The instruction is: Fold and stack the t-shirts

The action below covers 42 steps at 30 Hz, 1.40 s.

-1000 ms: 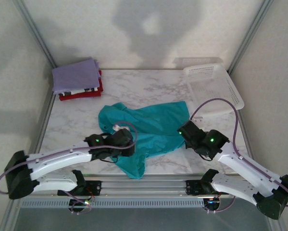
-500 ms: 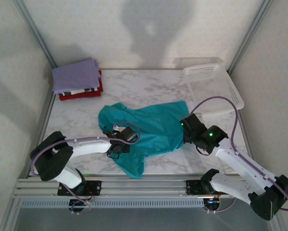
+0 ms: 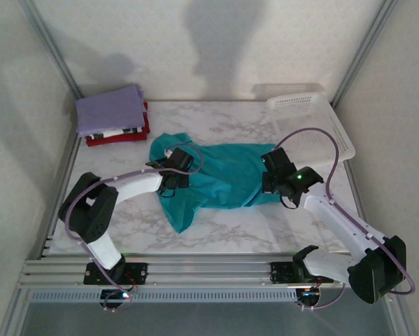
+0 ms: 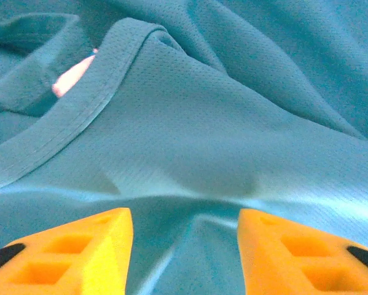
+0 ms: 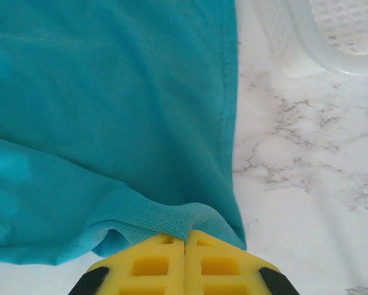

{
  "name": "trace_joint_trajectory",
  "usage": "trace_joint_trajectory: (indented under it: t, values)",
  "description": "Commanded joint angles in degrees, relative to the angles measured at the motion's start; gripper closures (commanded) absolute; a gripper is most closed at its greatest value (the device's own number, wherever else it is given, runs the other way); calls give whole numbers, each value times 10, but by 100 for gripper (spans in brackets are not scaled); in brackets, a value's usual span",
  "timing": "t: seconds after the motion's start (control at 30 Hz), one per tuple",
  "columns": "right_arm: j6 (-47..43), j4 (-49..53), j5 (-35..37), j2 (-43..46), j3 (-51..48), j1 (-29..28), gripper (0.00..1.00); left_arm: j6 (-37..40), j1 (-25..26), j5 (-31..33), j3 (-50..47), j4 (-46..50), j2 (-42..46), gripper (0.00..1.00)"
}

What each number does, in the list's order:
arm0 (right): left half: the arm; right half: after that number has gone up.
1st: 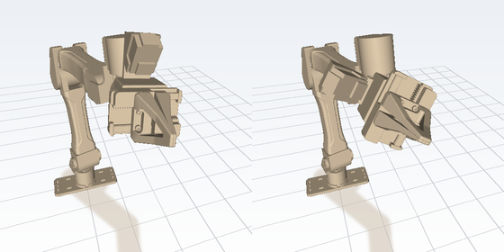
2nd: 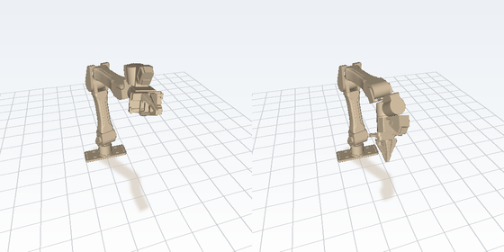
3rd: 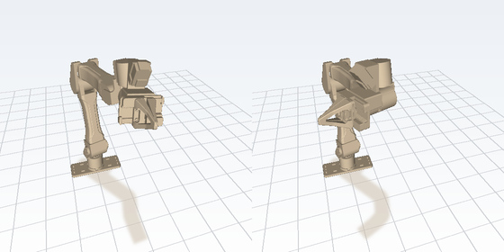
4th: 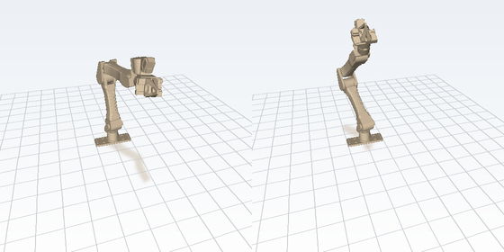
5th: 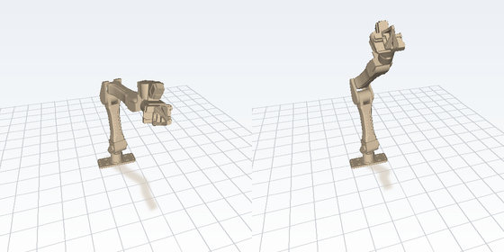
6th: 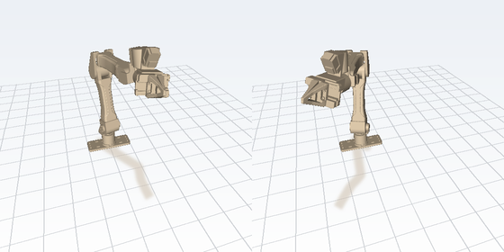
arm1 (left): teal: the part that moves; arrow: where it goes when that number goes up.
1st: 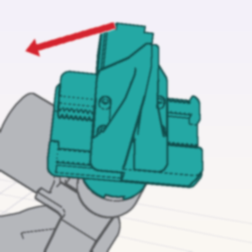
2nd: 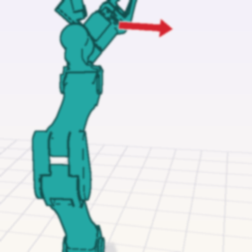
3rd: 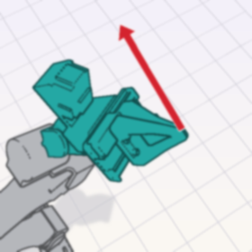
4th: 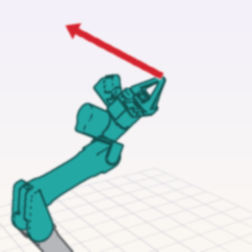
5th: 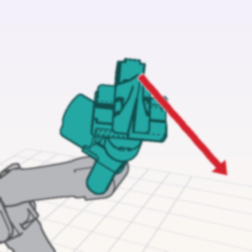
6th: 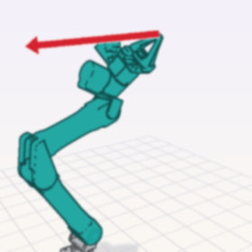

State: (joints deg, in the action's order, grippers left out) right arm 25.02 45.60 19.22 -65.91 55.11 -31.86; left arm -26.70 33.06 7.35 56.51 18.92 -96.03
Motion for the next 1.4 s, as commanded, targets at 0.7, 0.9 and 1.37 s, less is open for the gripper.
trace_joint_trajectory:
  t: [0.7, 0.9, 1.37]
  values:
    - [8, 11, -26, 18, -13, 2, 100, -241, 310, 42, -86, 259, 84, 58]
    - [8, 15, -26, 21, -11, 3, 100, -255, 308, 59, -94, 264, 86, 61]
    - [-6, 53, -11, 49, 25, 3, 100, -216, 266, 179, -10, 309, 66, 100]
